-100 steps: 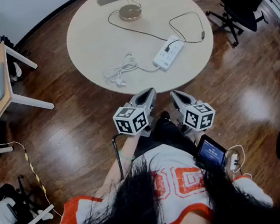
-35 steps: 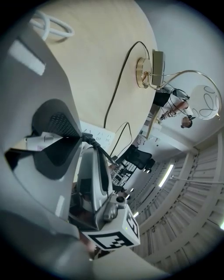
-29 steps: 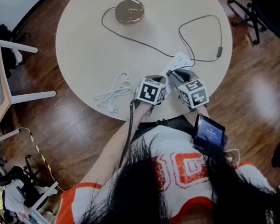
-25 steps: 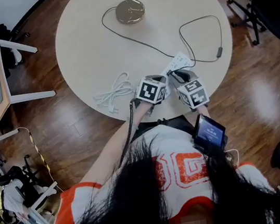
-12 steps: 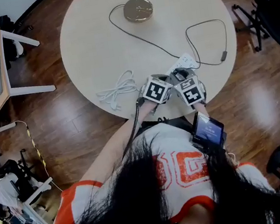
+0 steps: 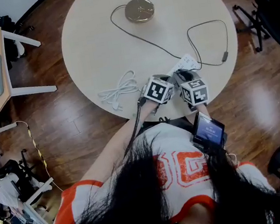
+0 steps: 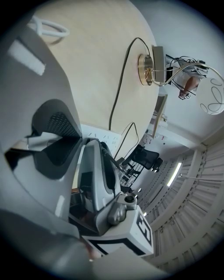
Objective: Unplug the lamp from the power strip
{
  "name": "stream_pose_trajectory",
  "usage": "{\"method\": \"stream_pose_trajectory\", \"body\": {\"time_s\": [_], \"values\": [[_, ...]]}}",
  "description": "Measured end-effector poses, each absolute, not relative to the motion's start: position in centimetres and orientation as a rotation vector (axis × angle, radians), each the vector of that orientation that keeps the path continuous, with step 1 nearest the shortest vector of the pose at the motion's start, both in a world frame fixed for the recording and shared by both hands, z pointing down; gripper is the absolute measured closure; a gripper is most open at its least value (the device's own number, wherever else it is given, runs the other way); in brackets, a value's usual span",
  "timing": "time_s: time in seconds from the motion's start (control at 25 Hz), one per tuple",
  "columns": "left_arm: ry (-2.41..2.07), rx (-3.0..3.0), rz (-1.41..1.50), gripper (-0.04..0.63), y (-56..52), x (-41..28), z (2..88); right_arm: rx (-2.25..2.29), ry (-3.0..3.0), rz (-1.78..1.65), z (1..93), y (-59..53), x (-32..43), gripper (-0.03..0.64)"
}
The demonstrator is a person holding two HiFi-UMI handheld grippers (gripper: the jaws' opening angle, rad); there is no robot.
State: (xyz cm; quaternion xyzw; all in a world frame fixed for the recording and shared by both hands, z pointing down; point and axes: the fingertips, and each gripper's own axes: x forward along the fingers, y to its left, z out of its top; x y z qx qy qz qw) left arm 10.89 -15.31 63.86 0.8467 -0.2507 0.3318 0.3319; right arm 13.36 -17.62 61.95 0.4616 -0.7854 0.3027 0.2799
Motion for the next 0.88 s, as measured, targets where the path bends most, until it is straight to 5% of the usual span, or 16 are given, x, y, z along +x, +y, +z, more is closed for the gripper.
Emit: {"method": "stream_pose_trajectory", "body": {"time_s": [0.88], "values": [[-0.655,2.27,0.838,0.595,-15.7,11.3,64.0,1.232,-2.108,0.653,58.2,-17.5,14.1,0.526]]}}
